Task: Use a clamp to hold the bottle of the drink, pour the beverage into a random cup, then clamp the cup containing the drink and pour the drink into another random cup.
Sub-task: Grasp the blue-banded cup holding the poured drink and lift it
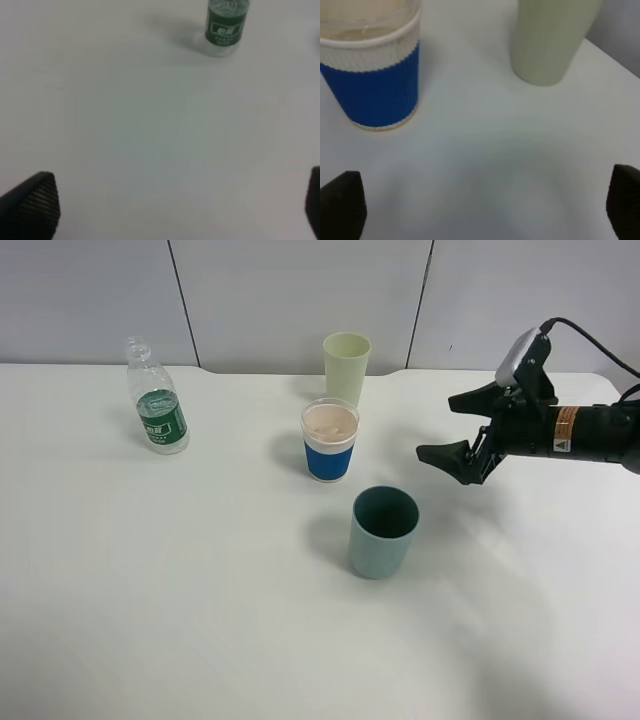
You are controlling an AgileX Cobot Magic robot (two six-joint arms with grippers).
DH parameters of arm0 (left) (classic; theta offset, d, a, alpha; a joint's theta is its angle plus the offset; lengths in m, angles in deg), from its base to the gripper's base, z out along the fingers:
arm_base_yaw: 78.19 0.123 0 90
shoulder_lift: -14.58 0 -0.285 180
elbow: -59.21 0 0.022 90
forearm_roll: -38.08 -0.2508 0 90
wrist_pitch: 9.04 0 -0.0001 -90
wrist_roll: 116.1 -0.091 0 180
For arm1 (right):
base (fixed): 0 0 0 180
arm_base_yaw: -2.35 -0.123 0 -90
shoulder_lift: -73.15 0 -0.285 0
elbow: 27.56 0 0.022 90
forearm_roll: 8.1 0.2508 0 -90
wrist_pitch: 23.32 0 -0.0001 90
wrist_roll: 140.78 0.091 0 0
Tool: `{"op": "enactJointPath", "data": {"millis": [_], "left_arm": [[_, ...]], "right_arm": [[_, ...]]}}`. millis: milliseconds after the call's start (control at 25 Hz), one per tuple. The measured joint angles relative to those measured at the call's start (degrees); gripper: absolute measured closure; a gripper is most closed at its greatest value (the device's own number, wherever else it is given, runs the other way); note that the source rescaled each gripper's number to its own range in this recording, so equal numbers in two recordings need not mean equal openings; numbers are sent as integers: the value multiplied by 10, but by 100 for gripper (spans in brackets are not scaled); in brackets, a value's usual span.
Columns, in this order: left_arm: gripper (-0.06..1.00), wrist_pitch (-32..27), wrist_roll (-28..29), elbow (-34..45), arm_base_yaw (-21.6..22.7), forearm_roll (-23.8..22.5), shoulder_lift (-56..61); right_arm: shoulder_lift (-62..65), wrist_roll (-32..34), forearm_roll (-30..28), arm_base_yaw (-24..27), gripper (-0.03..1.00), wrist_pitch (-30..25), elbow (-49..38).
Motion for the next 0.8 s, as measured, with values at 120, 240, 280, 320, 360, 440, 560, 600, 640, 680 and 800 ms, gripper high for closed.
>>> {"op": "enactJointPath", "data": {"millis": [120,240,280,320,360,440,560,600,640,680,800], "left_arm": [[-6,0,0,0,0,0,0],[-6,0,0,0,0,0,0],[-6,0,0,0,0,0,0],[-6,0,0,0,0,0,0],[-6,0,0,0,0,0,0],[-6,0,0,0,0,0,0],[-6,0,0,0,0,0,0],[-6,0,0,0,0,0,0],[-6,0,0,0,0,0,0],[-6,0,0,0,0,0,0],[-6,0,0,0,0,0,0]], "right_arm": [[-25,39,-34,0,8,16,25],[-47,58,-56,-1,8,45,46],[-53,60,-58,-3,8,53,53],[-58,60,-59,-5,8,56,59],[-62,60,-62,-9,8,59,67],[-74,63,-70,-19,8,59,85],[-95,75,-97,-44,8,58,123],[-103,84,-107,-53,8,58,135],[-109,94,-116,-63,8,58,149],[-117,102,-125,-74,8,58,161],[-140,126,-137,-99,8,58,196]]}}
